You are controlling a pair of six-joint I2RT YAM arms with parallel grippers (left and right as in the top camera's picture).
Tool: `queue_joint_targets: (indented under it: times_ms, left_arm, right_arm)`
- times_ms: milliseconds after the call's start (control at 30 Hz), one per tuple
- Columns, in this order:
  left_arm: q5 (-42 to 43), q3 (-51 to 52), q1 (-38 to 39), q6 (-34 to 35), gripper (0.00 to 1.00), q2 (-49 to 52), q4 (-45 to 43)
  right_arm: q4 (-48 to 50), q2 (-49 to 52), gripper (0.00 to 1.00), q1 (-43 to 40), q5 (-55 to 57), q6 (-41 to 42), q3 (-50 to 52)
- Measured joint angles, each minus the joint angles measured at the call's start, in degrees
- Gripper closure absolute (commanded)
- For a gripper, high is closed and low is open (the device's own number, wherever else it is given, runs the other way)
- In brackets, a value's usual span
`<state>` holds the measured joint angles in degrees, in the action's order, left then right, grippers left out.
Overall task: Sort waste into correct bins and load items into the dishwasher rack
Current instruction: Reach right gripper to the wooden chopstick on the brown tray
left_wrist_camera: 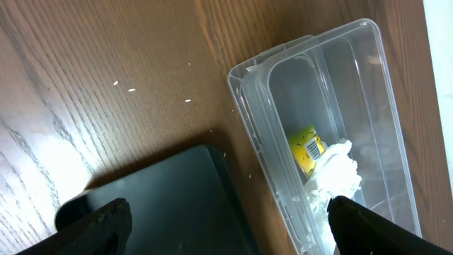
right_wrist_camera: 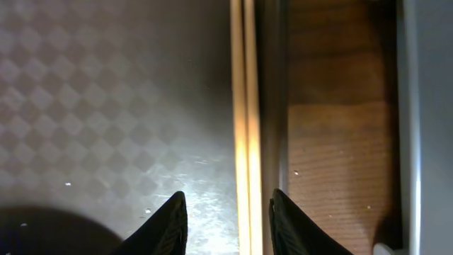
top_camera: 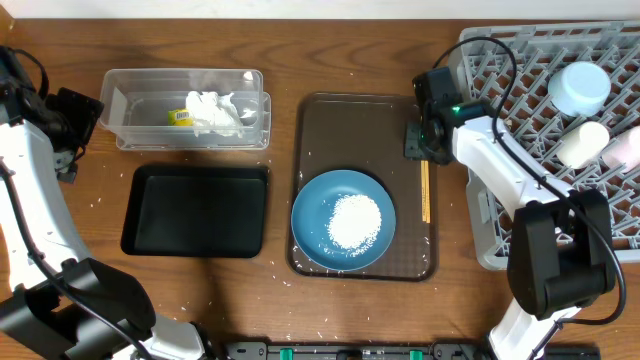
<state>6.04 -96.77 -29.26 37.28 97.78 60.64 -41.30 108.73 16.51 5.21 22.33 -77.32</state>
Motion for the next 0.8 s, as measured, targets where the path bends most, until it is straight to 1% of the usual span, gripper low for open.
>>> queue_joint_targets:
  times_ms: [233, 433, 800]
  left_arm:
    - [0.0, 0.0, 0.0, 0.0, 0.09, 0.0, 0.0]
    - [0.0, 0.0, 0.0, 0.0, 0.09, 0.0, 0.0]
    - [0.0, 0.0, 0.0, 0.0, 0.09, 0.0, 0.0]
  right_arm:
    - [2.2, 1.7, 0.64, 0.0, 0.8, 0.4, 0.2]
    - [2.4, 4.6, 0.64, 0.0, -1.7, 0.5, 0.2]
    - [2.7, 6.3, 0.64, 0.0, -2.0, 0.5, 0.2]
